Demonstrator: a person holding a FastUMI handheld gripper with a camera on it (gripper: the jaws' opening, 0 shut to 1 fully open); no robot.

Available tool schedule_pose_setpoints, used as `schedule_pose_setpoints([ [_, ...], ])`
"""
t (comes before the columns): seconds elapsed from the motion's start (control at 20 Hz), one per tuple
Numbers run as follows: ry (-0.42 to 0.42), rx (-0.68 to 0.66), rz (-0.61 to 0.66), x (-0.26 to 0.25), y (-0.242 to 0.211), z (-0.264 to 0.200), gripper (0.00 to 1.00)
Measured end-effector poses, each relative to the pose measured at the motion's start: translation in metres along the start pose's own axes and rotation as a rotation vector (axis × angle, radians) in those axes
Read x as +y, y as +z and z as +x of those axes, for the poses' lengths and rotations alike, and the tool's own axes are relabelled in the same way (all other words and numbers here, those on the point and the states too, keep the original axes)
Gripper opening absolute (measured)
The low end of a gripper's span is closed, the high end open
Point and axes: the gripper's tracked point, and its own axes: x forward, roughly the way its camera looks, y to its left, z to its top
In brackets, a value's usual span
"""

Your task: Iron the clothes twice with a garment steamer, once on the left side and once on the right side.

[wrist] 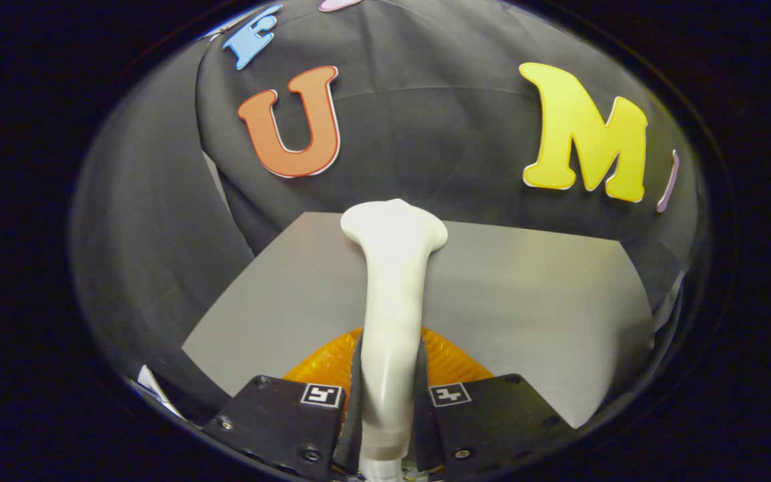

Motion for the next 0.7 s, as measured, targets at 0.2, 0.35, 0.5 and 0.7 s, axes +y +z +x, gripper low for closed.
schedule_pose_setpoints([
  [0.2,0.008,-0.127,-0.049,0.002,0.016,-0.037,0.31],
  [0.35,0.084,-0.191,-0.059,0.014,0.019,-0.071,0.30],
  [0.5,0.127,-0.276,-0.087,0.011,0.031,-0.118,0.30],
  [0.7,0.165,-0.385,-0.079,-0.005,0.039,-0.186,0.30],
])
